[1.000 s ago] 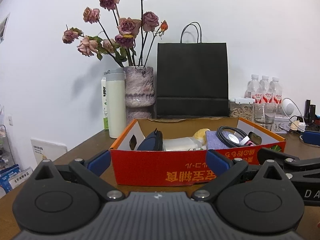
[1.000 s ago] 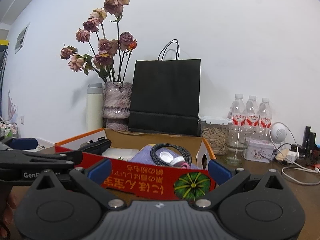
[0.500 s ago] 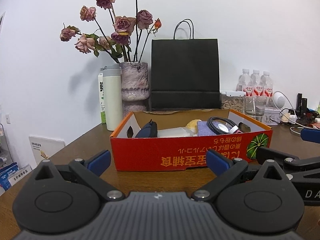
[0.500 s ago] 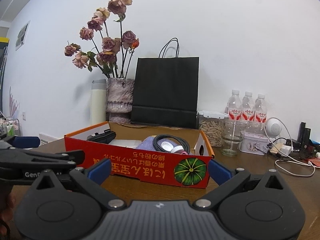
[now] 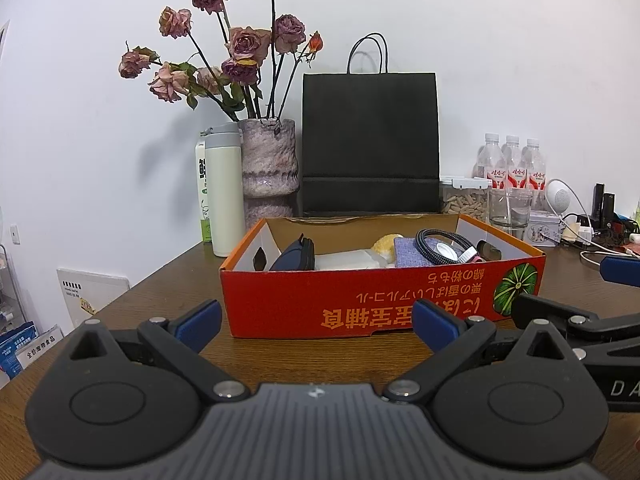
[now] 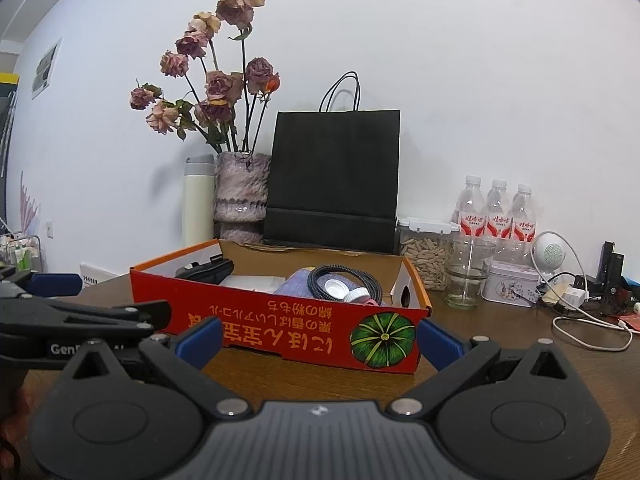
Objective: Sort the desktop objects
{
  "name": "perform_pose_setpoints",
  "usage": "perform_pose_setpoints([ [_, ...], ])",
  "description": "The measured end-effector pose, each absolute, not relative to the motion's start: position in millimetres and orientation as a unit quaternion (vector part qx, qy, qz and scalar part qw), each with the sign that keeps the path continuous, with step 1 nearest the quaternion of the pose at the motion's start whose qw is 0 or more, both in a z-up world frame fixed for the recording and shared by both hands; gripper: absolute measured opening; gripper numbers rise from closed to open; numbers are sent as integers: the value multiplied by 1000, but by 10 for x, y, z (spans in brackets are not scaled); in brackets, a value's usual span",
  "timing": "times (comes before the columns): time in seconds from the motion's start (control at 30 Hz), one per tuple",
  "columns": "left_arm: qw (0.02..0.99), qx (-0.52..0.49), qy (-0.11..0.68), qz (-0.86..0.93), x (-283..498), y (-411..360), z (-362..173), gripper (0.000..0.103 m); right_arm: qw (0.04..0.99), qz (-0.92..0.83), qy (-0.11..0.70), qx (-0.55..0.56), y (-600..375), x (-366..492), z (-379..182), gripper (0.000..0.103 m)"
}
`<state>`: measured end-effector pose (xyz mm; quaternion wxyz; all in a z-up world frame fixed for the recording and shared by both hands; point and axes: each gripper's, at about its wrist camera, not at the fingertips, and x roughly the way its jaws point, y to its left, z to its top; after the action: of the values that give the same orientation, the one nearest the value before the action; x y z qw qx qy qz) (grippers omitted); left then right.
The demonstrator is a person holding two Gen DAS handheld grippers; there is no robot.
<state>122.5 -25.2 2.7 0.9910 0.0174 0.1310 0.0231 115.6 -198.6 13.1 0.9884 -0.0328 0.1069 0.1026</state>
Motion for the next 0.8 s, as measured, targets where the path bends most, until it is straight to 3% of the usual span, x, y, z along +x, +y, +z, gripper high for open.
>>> perform_pose_setpoints([
  [0.8,989,10,149,17,1258,-228,17,103,987,106,118,-29,-1982,1187,99,103],
])
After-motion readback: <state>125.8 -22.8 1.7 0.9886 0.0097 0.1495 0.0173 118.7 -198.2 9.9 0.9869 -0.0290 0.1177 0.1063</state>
